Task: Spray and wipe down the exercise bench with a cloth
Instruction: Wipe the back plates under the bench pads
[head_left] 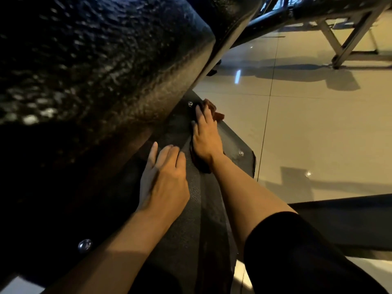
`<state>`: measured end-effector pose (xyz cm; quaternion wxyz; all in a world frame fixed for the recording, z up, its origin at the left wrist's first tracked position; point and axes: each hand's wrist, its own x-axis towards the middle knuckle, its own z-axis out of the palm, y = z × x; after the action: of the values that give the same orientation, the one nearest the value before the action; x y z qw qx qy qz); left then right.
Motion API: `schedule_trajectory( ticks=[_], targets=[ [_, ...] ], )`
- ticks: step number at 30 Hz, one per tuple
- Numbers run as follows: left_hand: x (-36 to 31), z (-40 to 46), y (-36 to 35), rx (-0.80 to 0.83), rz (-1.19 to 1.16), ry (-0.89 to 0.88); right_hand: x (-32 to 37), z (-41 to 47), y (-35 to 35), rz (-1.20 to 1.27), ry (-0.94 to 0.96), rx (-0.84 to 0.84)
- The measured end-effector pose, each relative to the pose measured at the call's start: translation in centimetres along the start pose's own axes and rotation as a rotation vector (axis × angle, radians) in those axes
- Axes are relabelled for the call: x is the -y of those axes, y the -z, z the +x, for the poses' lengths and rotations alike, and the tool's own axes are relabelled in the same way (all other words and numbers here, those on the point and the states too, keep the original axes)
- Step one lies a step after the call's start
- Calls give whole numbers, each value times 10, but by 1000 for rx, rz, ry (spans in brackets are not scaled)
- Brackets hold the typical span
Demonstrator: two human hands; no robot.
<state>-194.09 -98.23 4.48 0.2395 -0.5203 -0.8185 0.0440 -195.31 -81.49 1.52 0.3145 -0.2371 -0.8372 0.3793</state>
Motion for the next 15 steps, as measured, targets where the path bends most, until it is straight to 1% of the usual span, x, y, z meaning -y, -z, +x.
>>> schedule_trajectory(
  ticks=[2,4,7,9,12,15],
  targets=[
    [-9,-1,2,32,-29,22,-17,-9,5,-21,-74,-16],
    [-18,-6,4,114,-21,30,-42,-30,10,-55,-227,-51],
    [-23,-12,2,103,14,13,-80,-75,25,-91,-468,-85],
    [-20,-16,1,74,-1,18,-86,-96,30,-89,-552,-95],
    [-8,-23,8,67,25,12,-52,-90,20,22,-485,-126],
    [12,-33,14,54,56,22,12,-64,-2,54,-291,-131]
  ],
)
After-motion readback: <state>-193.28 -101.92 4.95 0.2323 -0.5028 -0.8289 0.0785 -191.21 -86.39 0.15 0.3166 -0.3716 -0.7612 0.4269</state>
